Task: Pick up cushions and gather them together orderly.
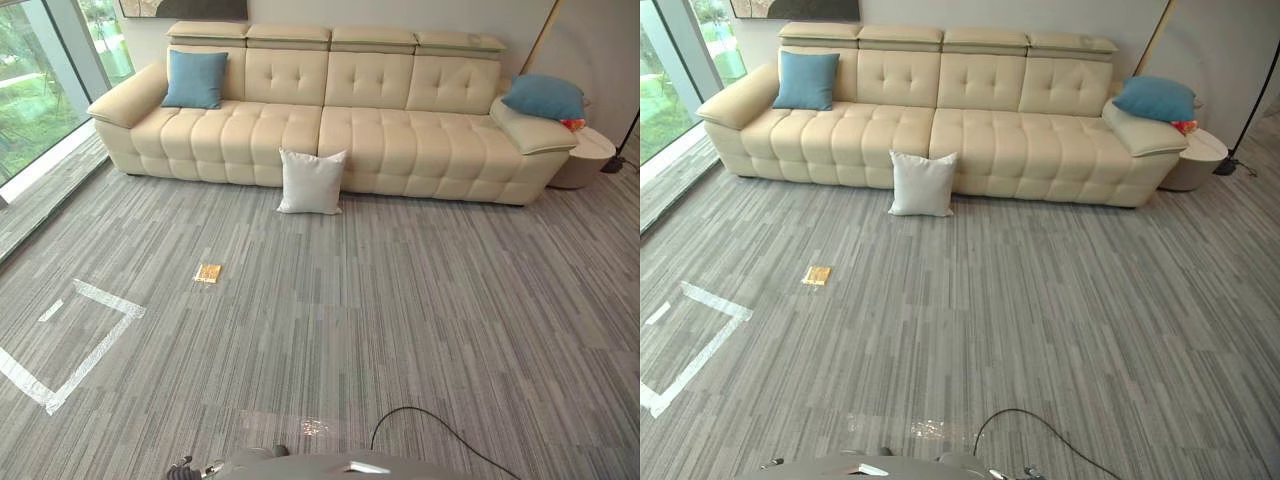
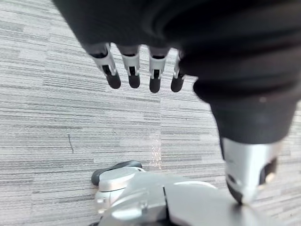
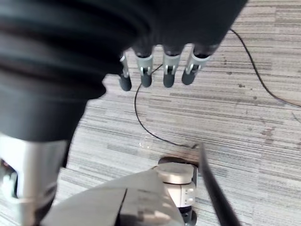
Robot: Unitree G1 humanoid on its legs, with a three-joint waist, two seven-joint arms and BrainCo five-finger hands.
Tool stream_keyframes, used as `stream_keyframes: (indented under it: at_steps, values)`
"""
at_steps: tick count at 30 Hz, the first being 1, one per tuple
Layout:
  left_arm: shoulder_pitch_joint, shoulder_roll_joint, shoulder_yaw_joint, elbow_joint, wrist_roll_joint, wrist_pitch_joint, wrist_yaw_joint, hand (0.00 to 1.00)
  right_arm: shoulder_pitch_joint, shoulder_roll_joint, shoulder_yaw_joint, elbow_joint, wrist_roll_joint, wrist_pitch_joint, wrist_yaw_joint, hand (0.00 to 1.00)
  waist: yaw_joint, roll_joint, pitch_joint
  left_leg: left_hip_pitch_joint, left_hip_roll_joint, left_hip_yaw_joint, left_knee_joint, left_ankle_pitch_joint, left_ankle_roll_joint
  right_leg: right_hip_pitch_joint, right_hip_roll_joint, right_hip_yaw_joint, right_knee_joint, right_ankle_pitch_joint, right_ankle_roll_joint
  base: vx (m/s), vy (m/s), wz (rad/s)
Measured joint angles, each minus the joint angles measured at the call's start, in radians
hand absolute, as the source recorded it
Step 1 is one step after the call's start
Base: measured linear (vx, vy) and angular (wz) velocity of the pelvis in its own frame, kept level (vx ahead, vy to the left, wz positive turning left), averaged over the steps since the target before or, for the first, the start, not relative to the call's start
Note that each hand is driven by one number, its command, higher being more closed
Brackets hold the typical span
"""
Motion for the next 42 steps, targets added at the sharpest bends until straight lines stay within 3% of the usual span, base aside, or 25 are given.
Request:
stream_keyframes:
  at_steps: [2,9,24,32,34,35,36,37,38,40,42]
  values:
    - [-0.006,-0.003,0.011,0.012,0.010,-0.002,-0.001,0.00,-0.012,0.000,-0.017,0.022,-0.007,0.000,0.000,0.00,0.000,0.001,0.002,0.011,0.012,0.023,0.000,0.040,0.006,0.020,0.008,0.001,-0.022,0.009,0.010,0.10,0.002,-0.07]
    - [-0.036,0.002,0.022,0.030,0.038,-0.008,-0.004,0.00,-0.056,0.002,-0.027,0.029,-0.067,0.003,0.000,0.00,0.006,-0.005,0.052,0.038,0.014,0.059,0.006,0.030,0.019,0.058,0.013,0.022,-0.067,0.020,0.006,0.12,-0.008,-0.15]
    - [-0.068,0.002,-0.006,0.060,0.056,-0.010,-0.004,0.00,-0.124,-0.031,-0.003,0.065,-0.086,0.007,0.001,0.00,0.019,0.020,0.072,0.035,0.034,0.112,0.000,0.018,0.005,0.046,0.037,0.086,-0.100,0.050,-0.004,-0.01,-0.038,-0.13]
    - [-0.072,0.005,-0.011,0.055,0.055,-0.012,-0.004,0.00,-0.129,-0.031,0.000,0.059,-0.086,0.011,0.000,0.00,0.029,0.015,0.076,0.015,0.031,0.168,0.006,-0.002,0.018,-0.012,0.036,0.138,-0.061,0.045,0.014,-0.02,0.002,-0.21]
    - [-0.072,0.007,-0.011,0.046,0.055,-0.014,-0.004,0.00,-0.128,-0.028,0.001,0.052,-0.087,0.011,0.000,0.00,0.033,0.007,0.083,-0.002,0.032,0.178,0.051,-0.034,0.022,-0.039,0.031,0.149,-0.009,0.014,0.023,0.05,0.025,-0.13]
    - [-0.072,0.009,-0.013,0.027,0.055,-0.016,-0.004,0.00,-0.122,-0.019,0.001,0.023,-0.090,0.012,0.000,0.00,0.038,0.001,0.095,-0.015,0.034,0.182,0.116,-0.083,0.031,-0.057,0.020,0.142,0.068,-0.036,0.050,0.06,0.022,-0.03]
    - [-0.071,0.008,-0.016,0.022,0.054,-0.016,-0.004,0.00,-0.114,-0.017,0.000,0.013,-0.093,0.011,0.001,0.00,0.039,0.000,0.096,-0.022,0.037,0.179,0.139,-0.103,0.038,-0.067,0.015,0.134,0.106,-0.052,0.067,0.06,0.013,0.11]
    - [-0.074,0.002,-0.021,0.016,0.054,-0.016,-0.004,0.00,-0.101,-0.019,-0.001,-0.013,-0.107,0.012,0.001,0.00,0.040,0.012,0.102,-0.035,0.054,0.167,0.200,-0.147,0.049,-0.119,0.014,0.080,0.243,-0.068,0.093,0.05,0.016,0.13]
    - [-0.077,0.002,-0.020,0.016,0.054,-0.016,-0.003,0.00,-0.100,-0.020,-0.001,-0.019,-0.107,0.012,0.001,0.00,0.040,0.013,0.104,-0.035,0.058,0.163,0.208,-0.154,0.051,-0.130,0.014,0.068,0.271,-0.069,0.092,0.10,0.043,0.25]
    - [-0.096,0.010,-0.018,0.013,0.053,-0.016,-0.003,0.00,-0.087,-0.003,-0.002,-0.059,-0.106,0.007,0.000,0.00,0.032,0.012,0.120,-0.027,0.067,0.125,0.268,-0.209,0.054,-0.271,-0.019,-0.050,0.588,-0.091,0.044,0.10,0.055,0.39]
    - [-0.101,0.022,-0.019,0.013,0.054,-0.014,-0.004,0.00,-0.087,0.006,-0.003,-0.061,-0.106,0.005,-0.002,0.00,0.024,-0.010,0.126,0.024,0.068,0.096,0.270,-0.238,0.044,-0.338,-0.055,-0.129,0.676,-0.133,0.044,0.24,0.037,0.39]
